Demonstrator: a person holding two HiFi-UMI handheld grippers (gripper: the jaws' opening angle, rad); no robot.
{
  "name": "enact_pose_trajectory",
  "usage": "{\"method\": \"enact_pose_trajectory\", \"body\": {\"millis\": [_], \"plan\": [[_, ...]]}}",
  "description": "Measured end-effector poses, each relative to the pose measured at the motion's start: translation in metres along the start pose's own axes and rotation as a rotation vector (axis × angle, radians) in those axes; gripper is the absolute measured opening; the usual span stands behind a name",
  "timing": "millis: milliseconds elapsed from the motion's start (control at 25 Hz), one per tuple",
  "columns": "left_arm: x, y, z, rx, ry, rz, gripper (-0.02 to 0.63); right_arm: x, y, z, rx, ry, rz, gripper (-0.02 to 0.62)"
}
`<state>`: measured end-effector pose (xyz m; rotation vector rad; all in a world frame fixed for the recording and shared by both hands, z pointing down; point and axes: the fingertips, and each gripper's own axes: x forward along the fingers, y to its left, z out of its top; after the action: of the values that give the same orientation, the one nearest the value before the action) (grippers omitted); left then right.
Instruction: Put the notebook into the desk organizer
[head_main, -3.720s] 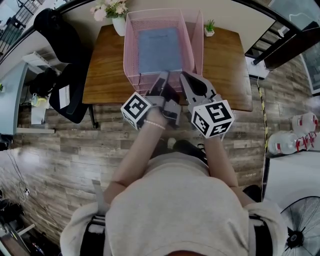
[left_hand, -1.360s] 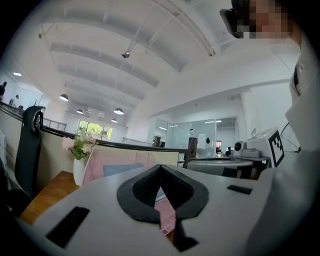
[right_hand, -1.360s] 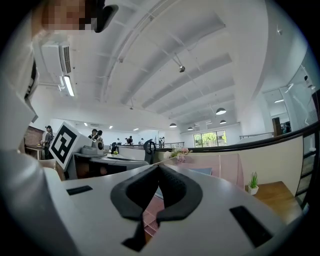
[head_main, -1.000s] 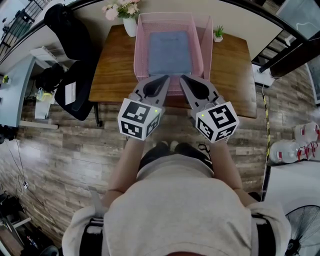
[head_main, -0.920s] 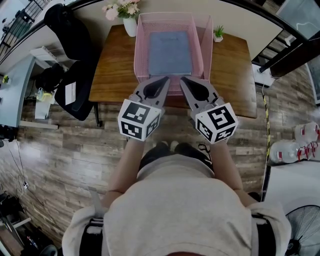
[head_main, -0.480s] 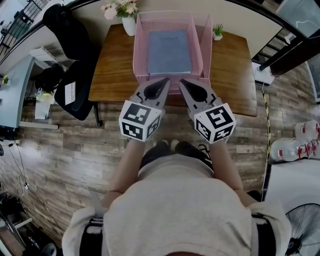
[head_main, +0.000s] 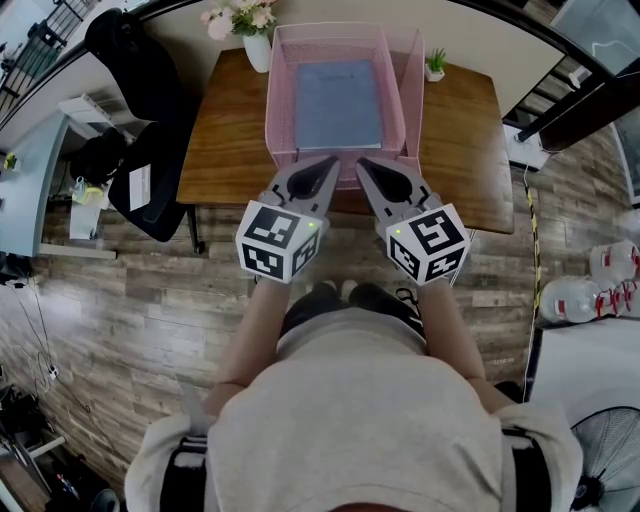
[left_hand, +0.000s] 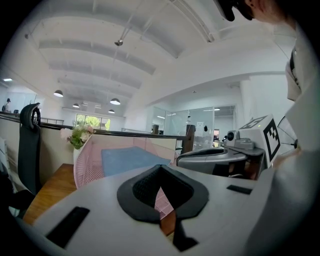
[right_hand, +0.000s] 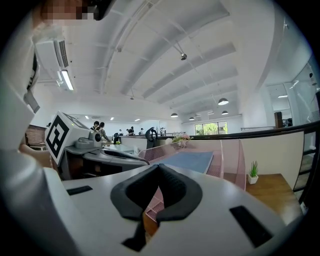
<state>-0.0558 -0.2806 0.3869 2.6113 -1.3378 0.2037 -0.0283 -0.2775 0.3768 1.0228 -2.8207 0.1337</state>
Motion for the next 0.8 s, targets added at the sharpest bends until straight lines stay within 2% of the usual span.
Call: {"method": "enact_pose_trajectory", "body": {"millis": [480, 800], "plan": [[0.0007, 0.0002, 0.0013, -0.032, -0.021, -0.003, 0.011, -0.0016, -0.0033, 0.0027, 0.029, -0.019, -0.003, 0.005], [0.0046, 0.0005, 0.0019, -0.019, -0.016, -0.013, 0.011, 0.0019, -0.0057, 0.0016, 0.036, -0.008, -0.005, 0.005]]}}
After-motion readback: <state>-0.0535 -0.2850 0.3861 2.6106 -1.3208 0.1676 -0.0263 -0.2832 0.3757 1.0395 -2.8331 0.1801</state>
